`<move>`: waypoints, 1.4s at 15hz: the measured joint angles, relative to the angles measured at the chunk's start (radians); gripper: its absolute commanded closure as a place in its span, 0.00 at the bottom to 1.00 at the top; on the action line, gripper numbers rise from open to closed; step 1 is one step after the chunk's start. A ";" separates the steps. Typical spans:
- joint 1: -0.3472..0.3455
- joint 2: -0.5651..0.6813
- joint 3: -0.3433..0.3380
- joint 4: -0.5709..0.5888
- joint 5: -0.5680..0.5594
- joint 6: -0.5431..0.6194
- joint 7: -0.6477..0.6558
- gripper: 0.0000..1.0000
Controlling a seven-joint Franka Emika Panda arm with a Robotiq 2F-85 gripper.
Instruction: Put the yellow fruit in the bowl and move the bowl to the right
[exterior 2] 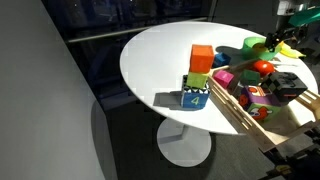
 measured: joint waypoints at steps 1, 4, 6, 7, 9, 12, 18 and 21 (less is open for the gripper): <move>-0.001 -0.004 0.000 -0.008 0.000 0.002 -0.010 0.00; -0.007 -0.019 0.000 -0.031 -0.001 0.008 -0.036 0.00; -0.013 -0.034 0.000 -0.051 -0.002 0.017 -0.054 0.00; -0.016 -0.042 0.000 -0.061 -0.003 0.022 -0.063 0.00; -0.022 -0.059 0.000 -0.083 -0.006 0.029 -0.081 0.00; -0.027 -0.083 0.000 -0.115 -0.014 0.035 -0.104 0.00; -0.028 -0.124 0.001 -0.174 -0.051 0.042 -0.123 0.00; -0.028 -0.140 0.003 -0.201 -0.066 0.047 -0.135 0.00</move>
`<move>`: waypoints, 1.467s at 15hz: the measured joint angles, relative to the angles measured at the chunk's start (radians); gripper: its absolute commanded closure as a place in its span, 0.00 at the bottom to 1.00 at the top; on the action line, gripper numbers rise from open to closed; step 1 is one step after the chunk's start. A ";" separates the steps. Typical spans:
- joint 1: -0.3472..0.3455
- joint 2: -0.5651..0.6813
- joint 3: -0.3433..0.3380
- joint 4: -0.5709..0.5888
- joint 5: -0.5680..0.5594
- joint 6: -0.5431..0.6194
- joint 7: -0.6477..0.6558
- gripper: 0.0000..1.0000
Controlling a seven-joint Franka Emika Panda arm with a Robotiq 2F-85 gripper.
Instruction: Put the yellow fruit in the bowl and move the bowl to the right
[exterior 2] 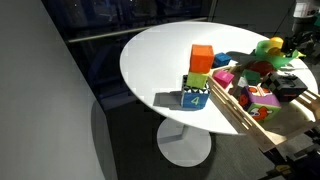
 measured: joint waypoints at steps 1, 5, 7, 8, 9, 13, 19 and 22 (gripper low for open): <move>0.000 -0.005 0.001 -0.009 -0.003 0.001 -0.004 0.00; 0.000 -0.032 0.006 -0.045 -0.011 0.007 -0.026 0.00; 0.000 -0.048 0.008 -0.065 -0.013 0.012 -0.040 0.00; 0.000 -0.056 0.009 -0.073 -0.014 0.015 -0.045 0.00; 0.000 -0.066 0.010 -0.083 -0.014 0.019 -0.052 0.00; -0.005 -0.113 0.019 -0.114 -0.014 0.029 -0.097 0.00; -0.022 -0.204 0.047 -0.155 0.012 0.049 -0.195 0.00; -0.024 -0.245 0.055 -0.173 0.039 0.058 -0.238 0.00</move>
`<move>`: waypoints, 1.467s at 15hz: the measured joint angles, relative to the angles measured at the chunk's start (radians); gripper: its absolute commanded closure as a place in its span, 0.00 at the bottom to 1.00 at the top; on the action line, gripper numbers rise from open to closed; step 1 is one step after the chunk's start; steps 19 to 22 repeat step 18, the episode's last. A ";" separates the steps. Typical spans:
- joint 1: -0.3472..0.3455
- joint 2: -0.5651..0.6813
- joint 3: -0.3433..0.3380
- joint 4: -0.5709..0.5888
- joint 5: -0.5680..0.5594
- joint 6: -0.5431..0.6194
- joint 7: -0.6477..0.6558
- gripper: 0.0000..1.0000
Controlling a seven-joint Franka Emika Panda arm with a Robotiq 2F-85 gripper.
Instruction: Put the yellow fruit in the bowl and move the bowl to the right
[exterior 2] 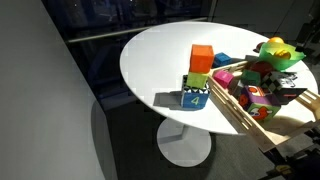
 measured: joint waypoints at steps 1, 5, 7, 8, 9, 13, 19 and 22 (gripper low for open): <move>0.000 -0.014 0.002 -0.005 0.015 0.000 -0.017 0.00; 0.000 -0.076 0.008 -0.017 0.095 -0.003 -0.088 0.00; 0.000 -0.113 0.009 -0.025 0.126 -0.011 -0.116 0.00; 0.000 -0.134 0.009 -0.030 0.132 -0.018 -0.121 0.00; 0.000 -0.154 0.009 -0.034 0.132 -0.031 -0.121 0.00; 0.000 -0.222 0.011 -0.037 0.132 -0.117 -0.121 0.00; 0.000 -0.255 0.014 -0.037 0.131 -0.168 -0.117 0.00; 0.000 -0.255 0.014 -0.037 0.131 -0.168 -0.117 0.00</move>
